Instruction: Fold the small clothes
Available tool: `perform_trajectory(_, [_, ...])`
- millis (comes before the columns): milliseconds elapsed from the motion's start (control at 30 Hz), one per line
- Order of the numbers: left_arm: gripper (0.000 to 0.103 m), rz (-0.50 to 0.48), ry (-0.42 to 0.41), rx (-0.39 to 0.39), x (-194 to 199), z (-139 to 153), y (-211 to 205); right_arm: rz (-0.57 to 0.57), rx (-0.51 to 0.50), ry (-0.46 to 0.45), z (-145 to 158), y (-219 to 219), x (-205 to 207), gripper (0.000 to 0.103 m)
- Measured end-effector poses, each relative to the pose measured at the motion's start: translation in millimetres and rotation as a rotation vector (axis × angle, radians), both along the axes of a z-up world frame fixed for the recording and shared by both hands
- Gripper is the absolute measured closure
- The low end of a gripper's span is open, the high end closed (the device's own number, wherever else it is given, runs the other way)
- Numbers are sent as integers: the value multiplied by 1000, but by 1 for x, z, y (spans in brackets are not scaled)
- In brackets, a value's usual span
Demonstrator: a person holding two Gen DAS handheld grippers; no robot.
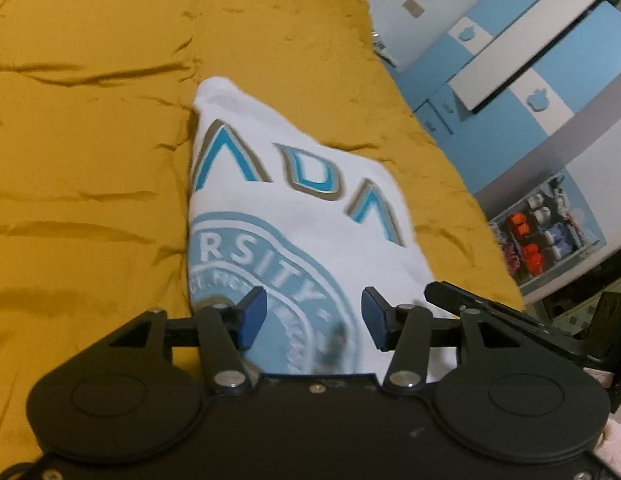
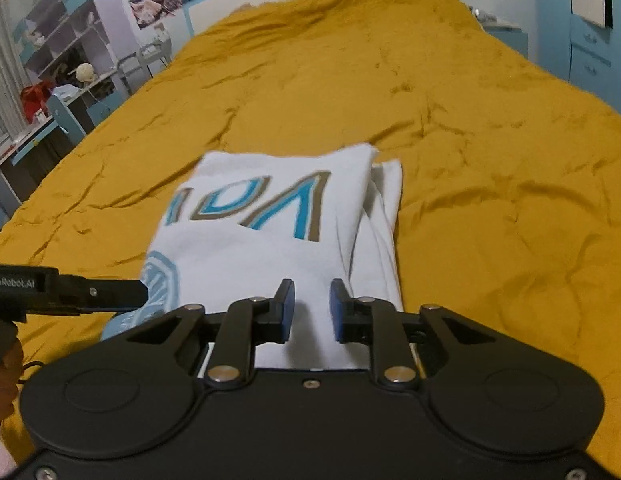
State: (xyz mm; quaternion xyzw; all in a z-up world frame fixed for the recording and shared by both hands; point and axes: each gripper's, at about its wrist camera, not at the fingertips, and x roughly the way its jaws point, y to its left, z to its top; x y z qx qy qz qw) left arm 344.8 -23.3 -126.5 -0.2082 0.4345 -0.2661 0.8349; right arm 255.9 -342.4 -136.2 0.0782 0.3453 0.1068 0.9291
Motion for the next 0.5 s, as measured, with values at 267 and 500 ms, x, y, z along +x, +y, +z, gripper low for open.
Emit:
perform_trajectory(267, [45,-63,6,38,-54,-4,-3,52,-1,-17,10,4,-53,68])
perform_trajectory(500, [43,-49,37,46,-55,-34,-5,9,-17,62,-25,-5,-57,68])
